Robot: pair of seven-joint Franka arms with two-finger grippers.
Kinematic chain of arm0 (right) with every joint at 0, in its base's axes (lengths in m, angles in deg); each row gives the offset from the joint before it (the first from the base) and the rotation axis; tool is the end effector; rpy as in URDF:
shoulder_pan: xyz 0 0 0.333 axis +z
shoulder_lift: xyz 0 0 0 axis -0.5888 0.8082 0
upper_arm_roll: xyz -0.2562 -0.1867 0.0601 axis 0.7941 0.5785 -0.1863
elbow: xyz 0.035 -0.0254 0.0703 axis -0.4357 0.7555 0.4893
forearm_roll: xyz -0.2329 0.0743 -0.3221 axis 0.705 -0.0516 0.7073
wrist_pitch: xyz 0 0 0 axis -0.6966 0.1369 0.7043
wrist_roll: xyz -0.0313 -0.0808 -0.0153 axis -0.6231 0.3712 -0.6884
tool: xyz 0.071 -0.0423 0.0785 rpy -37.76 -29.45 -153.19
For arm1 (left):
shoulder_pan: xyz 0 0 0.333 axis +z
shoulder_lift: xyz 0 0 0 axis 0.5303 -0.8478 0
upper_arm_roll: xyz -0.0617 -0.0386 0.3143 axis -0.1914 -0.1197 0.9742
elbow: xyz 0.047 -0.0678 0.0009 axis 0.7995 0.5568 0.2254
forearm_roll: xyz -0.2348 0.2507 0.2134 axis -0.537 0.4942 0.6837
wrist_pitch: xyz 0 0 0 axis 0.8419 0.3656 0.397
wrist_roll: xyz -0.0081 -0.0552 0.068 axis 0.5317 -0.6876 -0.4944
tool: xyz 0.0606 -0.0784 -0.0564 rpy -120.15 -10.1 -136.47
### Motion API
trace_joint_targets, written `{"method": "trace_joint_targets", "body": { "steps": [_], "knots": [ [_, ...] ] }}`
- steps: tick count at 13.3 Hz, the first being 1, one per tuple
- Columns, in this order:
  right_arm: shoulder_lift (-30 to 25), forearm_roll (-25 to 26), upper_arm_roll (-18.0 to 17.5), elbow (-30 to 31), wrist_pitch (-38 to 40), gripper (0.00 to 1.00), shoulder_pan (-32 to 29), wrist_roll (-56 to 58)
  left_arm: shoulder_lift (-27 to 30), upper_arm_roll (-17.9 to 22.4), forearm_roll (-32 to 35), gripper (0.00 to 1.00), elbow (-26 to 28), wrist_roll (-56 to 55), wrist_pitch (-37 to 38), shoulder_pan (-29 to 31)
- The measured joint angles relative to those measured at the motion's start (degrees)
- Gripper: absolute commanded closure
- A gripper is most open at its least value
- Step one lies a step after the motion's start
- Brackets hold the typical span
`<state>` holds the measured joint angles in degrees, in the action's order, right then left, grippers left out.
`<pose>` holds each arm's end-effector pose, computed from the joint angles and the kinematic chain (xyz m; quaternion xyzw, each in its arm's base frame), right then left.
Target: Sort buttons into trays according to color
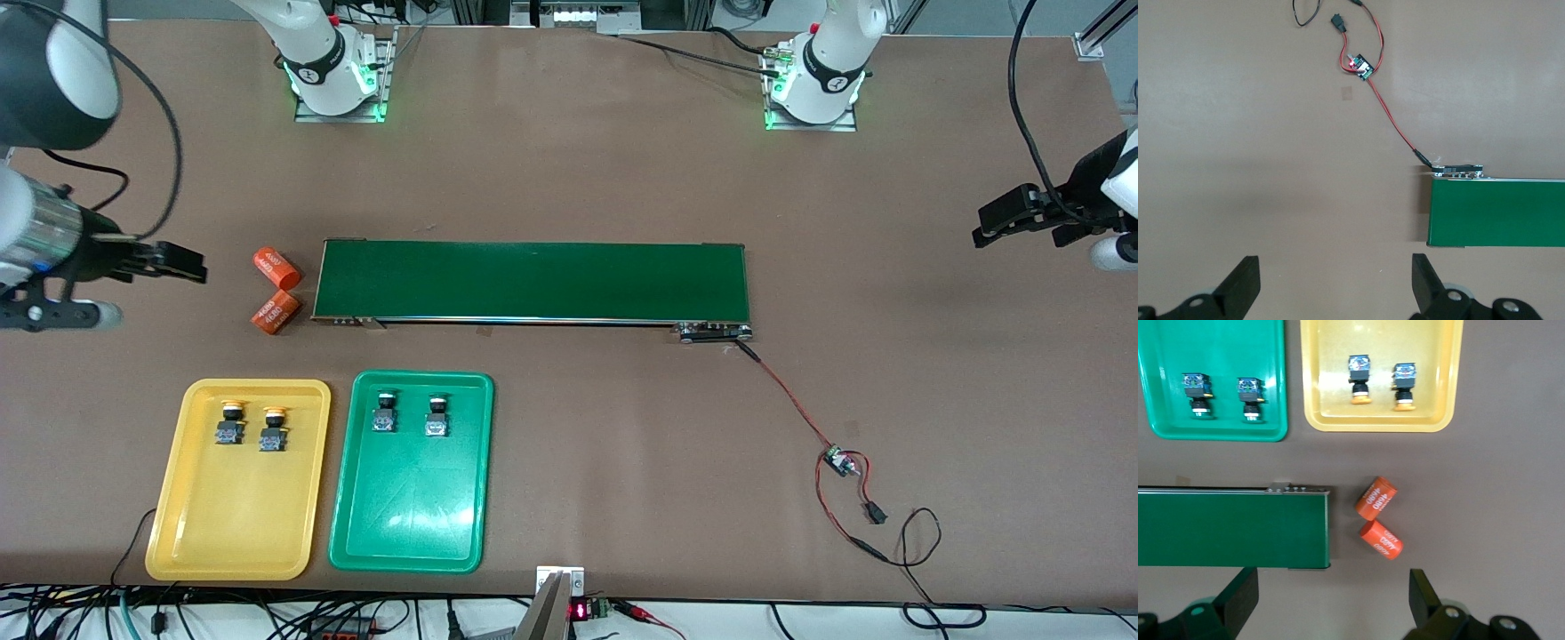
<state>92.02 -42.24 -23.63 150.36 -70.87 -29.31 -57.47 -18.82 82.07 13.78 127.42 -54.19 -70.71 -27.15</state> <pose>0.6282 0.0143 0.5433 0.9983 -0.0037 -0.0577 0.0044 0.5915 -0.0027 0.6222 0.9994 0.0232 -0.0188 0.0144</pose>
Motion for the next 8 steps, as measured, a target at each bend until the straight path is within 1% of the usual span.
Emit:
{"method": "trace_joint_targets", "body": {
  "steps": [2, 3, 4, 6, 8],
  "knots": [
    [-5.16, 1.65, -1.93, 8.84, -6.3, 0.0, -3.3, 1.33, 0.19, -0.09, 0.0, 0.0, 0.04, 0.1, 0.0, 0.0],
    [-7.47, 2.31, -3.58, 12.51, -7.92, 0.0, -5.44, 1.99, 0.24, -0.17, 0.0, 0.0, 0.04, 0.2, 0.0, -0.01],
    [-9.27, 2.53, -4.84, 14.56, -7.72, 0.0, -7.12, 2.45, 0.27, -0.24, 0.0, 0.0, 0.04, 0.26, 0.0, -0.01],
    [-11.97, 2.57, -5.75, 15.18, -3.82, 0.0, -8.32, 2.75, 0.27, -0.26, 0.0, 0.0, 0.04, 0.31, 0.0, -0.01],
    [-13.8, 2.56, -6.04, 14.78, -2.41, 0.0, -8.36, 2.75, 0.27, -0.26, 0.0, 0.0, 0.04, 0.31, 0.0, -0.01]
  ]
}}
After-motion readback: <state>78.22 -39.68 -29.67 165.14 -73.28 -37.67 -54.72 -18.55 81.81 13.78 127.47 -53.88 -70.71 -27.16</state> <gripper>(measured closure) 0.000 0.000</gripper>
